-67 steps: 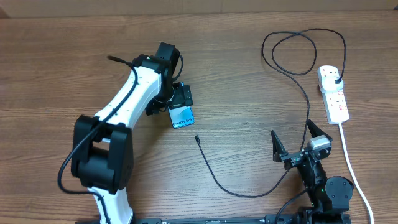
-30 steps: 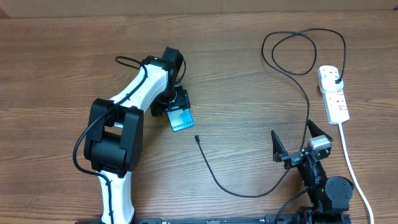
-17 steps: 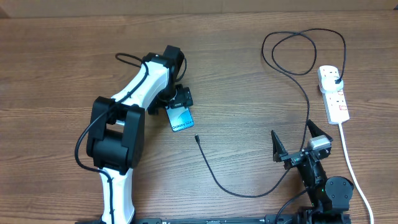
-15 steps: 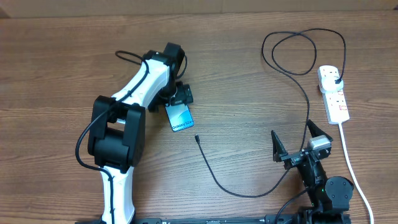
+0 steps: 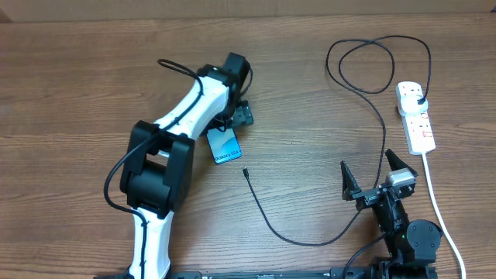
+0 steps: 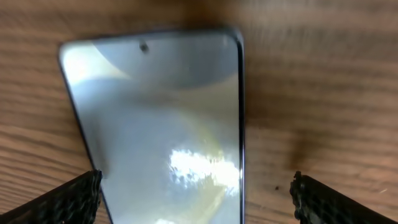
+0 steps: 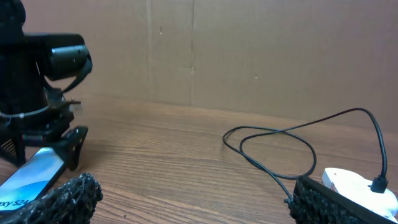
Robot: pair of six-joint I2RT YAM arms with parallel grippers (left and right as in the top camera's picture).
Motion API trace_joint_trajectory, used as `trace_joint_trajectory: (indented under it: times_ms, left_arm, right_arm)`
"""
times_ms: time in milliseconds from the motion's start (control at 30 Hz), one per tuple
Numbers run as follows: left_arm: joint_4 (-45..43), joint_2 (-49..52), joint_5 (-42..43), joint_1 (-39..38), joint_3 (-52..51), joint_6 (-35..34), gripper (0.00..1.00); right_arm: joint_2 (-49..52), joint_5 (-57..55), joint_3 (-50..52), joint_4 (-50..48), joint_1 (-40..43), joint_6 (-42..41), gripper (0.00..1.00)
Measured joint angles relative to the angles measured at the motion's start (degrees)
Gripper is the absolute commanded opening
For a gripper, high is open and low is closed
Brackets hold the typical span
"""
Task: Plug charger to phone and switch on socket
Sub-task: 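Lower the left gripper and close it on the phone's bottom edge, then lift the phone upright with the left gripper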
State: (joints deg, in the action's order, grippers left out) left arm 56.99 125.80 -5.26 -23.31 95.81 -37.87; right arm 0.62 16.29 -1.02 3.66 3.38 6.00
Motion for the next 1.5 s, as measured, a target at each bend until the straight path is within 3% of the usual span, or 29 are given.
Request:
trace_joint_trajectory:
  times_ms: [667, 967, 1200, 1400, 1500]
  left_arm:
    - [1.33, -0.66, 0.74, 0.7, -3.3, -1.2, 1.0]
    - [1.53, -1.42, 2.21, 0.83, -4.9, -1.18, 0.88]
    - [1.09, -2.93, 6.29, 1.07, -8.2, 0.87, 0.86]
    - [3.82, -3.72, 9.57, 0.79, -10.34, 4.9, 1.0]
    - [3.82, -3.76, 9.81, 0.79, -10.49, 5.35, 0.99]
  right_arm:
    - [0.0, 0.0, 0.0, 0.0, 0.02, 0.02, 1.0]
    - [0.0, 0.02, 0.0, 0.02, 0.0, 0.0, 1.0]
    - [0.0, 0.0, 0.0, -0.02, 0.0, 0.0, 1.0]
    - [0.0, 0.02, 0.0, -0.02, 0.0, 0.0, 1.0]
    - [0.0, 0.0, 0.0, -0.02, 0.0, 0.0, 1.0]
